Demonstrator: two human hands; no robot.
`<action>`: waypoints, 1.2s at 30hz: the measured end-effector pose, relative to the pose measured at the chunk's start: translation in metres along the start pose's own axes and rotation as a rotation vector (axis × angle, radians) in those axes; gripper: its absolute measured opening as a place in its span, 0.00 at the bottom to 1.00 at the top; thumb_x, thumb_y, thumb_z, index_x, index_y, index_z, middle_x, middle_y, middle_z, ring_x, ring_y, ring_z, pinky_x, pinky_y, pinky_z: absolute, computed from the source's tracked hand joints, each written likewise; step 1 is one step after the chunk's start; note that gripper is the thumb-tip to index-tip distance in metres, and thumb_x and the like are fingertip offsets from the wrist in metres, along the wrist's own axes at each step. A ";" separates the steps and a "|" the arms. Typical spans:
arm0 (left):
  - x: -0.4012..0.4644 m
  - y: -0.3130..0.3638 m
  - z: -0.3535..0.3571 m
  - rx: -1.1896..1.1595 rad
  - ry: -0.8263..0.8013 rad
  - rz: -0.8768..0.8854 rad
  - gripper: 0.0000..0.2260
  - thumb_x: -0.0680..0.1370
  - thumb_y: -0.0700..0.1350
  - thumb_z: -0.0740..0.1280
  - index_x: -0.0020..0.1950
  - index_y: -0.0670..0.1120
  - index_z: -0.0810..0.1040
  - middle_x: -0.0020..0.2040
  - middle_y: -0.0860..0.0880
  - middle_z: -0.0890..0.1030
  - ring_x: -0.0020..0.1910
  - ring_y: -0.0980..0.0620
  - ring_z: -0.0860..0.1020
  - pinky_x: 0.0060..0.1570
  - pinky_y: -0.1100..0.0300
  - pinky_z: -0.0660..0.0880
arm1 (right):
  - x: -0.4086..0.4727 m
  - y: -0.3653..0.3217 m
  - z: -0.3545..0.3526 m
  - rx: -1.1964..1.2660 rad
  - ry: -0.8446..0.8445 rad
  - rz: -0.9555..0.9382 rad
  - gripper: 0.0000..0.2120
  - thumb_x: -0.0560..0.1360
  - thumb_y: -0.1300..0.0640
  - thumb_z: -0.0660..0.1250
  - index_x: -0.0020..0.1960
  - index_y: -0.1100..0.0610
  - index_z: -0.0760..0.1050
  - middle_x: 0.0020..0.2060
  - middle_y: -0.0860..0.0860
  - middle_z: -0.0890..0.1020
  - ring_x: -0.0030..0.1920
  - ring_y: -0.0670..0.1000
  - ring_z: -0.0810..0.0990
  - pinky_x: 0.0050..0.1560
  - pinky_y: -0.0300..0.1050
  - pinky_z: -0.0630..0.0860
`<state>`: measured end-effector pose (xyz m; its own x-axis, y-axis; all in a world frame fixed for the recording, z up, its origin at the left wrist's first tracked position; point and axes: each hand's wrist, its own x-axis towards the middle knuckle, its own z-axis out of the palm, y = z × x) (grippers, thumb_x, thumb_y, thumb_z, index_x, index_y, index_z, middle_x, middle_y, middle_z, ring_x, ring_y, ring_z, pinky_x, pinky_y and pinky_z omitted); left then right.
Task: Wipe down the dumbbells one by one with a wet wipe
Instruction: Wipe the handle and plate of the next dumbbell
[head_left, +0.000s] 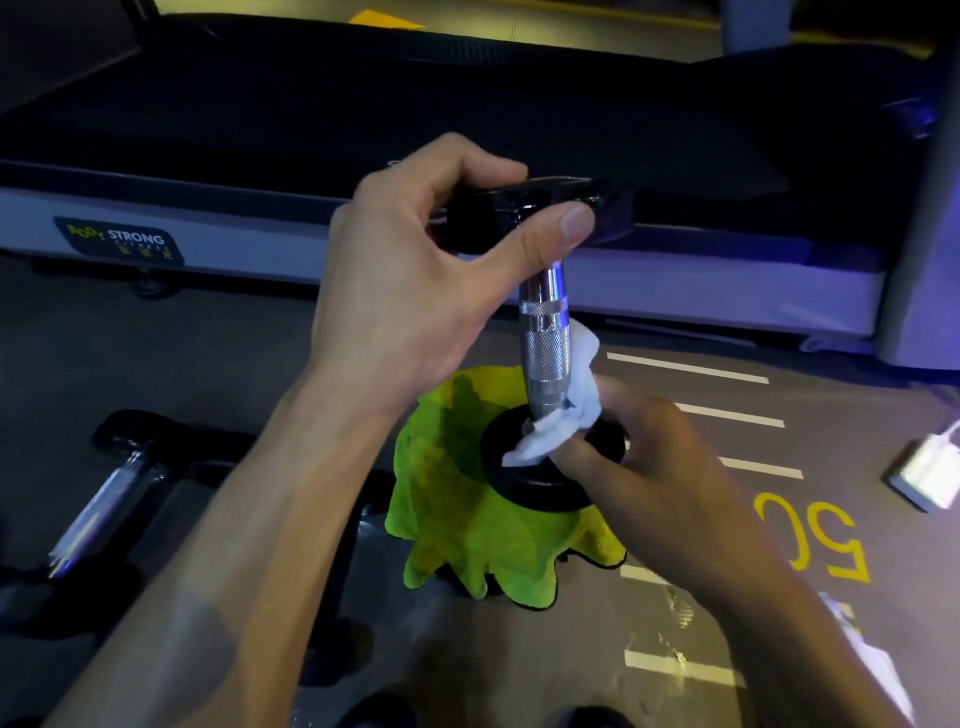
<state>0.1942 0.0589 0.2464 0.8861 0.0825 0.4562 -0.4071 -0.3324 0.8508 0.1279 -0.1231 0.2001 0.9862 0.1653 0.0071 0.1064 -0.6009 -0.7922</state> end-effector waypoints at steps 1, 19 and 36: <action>0.000 -0.001 -0.001 -0.004 -0.001 0.000 0.21 0.70 0.66 0.77 0.53 0.52 0.84 0.48 0.54 0.87 0.51 0.50 0.85 0.53 0.44 0.81 | 0.003 -0.001 -0.001 0.048 -0.056 0.017 0.05 0.76 0.57 0.68 0.51 0.51 0.79 0.38 0.48 0.83 0.38 0.47 0.78 0.41 0.46 0.75; -0.008 0.007 -0.001 -0.010 0.020 -0.017 0.20 0.71 0.63 0.78 0.53 0.50 0.84 0.48 0.55 0.87 0.50 0.53 0.85 0.53 0.46 0.81 | 0.019 0.005 0.030 -0.150 0.204 -0.010 0.11 0.73 0.51 0.74 0.53 0.49 0.77 0.42 0.45 0.84 0.44 0.48 0.81 0.45 0.45 0.77; -0.011 0.015 0.005 -0.010 -0.018 -0.050 0.19 0.69 0.63 0.79 0.53 0.54 0.84 0.47 0.58 0.87 0.50 0.57 0.85 0.54 0.50 0.81 | 0.026 0.011 0.018 0.098 0.014 0.011 0.12 0.73 0.54 0.75 0.51 0.38 0.80 0.40 0.39 0.84 0.43 0.40 0.82 0.45 0.36 0.74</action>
<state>0.1793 0.0485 0.2531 0.9092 0.0815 0.4083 -0.3644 -0.3188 0.8750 0.1526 -0.1108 0.1805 0.9890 0.1479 0.0060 0.0834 -0.5235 -0.8480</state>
